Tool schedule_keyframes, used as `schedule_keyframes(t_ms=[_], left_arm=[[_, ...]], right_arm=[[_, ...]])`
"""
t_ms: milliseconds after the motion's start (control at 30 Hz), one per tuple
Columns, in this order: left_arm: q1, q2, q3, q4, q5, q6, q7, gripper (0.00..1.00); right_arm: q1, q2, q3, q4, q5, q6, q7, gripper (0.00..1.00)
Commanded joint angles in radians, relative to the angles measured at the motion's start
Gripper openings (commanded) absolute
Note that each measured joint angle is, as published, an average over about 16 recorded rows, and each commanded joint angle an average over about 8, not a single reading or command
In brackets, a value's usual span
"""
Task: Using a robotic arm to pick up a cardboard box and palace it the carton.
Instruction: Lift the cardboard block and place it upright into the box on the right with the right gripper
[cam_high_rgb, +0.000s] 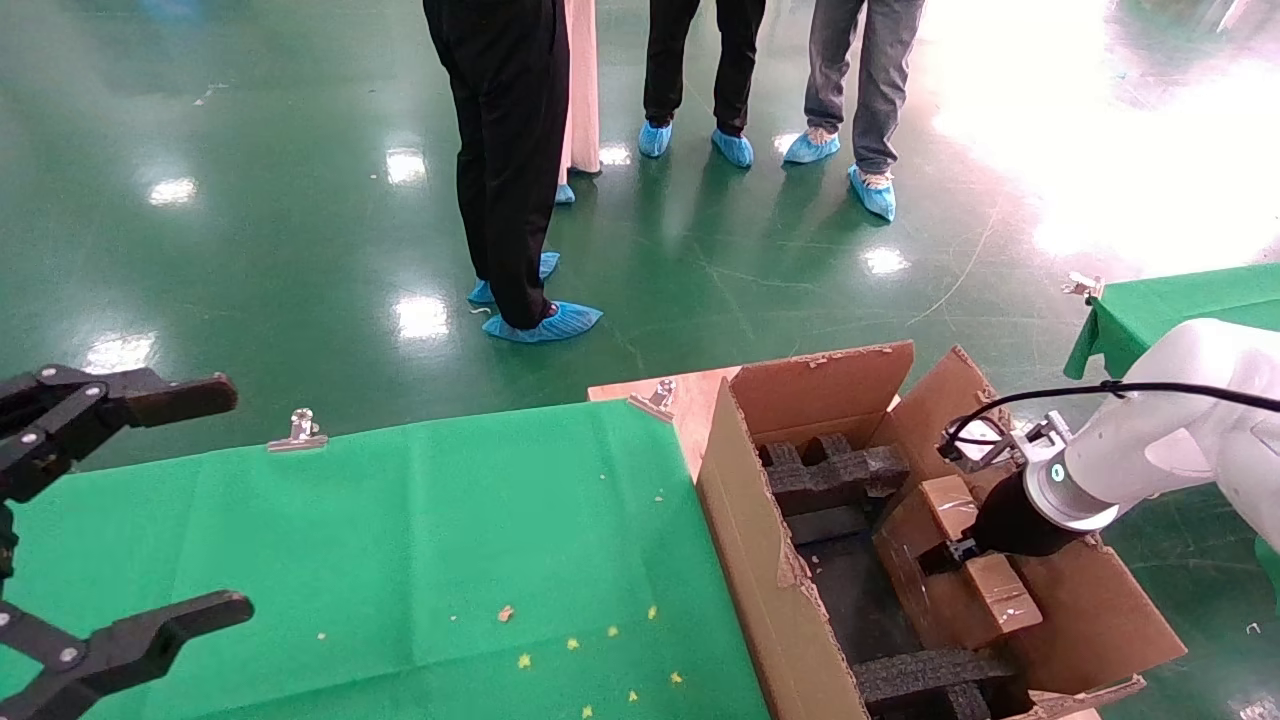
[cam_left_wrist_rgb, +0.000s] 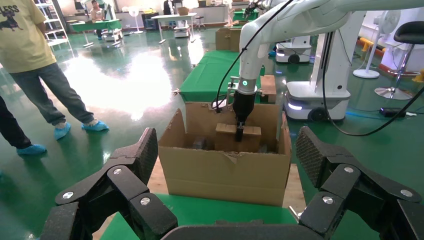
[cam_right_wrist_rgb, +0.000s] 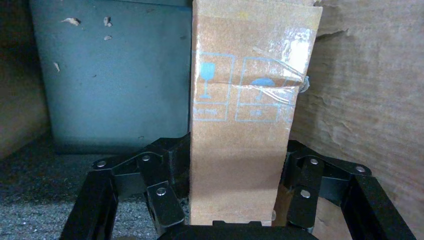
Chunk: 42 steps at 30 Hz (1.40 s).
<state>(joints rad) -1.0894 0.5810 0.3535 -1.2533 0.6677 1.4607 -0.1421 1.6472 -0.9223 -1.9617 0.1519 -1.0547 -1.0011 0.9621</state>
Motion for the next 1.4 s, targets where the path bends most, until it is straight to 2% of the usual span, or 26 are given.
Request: schedule_keyframes(t_ms=[33,67,100,1000,1400], left_arm=[[0.0,0.0,0.0,0.0,0.0,0.0,0.0,1.0],[0.0,0.0,0.0,0.0,0.0,0.0,0.0,1.0],[0.0,0.0,0.0,0.0,0.0,0.0,0.0,1.0],[0.0,0.0,0.0,0.0,0.0,0.0,0.0,1.0],[0.0,0.0,0.0,0.0,0.0,0.0,0.0,1.0]], right_arm=[[-0.002,-0.003,0.002,-0.006,0.002,-0.004,-0.007,0.82],[-0.002,-0.003,0.002,-0.007,0.003,-0.004,-0.008,0.95],[-0.003,-0.003,0.002,-0.008,0.003,-0.005,-0.009,1.0],[0.02,0.002,0.004,0.0,0.004,-0.006,-0.013,1.0],[0.108,0.016,0.026,0.022,0.024,0.017,-0.041,1.0]])
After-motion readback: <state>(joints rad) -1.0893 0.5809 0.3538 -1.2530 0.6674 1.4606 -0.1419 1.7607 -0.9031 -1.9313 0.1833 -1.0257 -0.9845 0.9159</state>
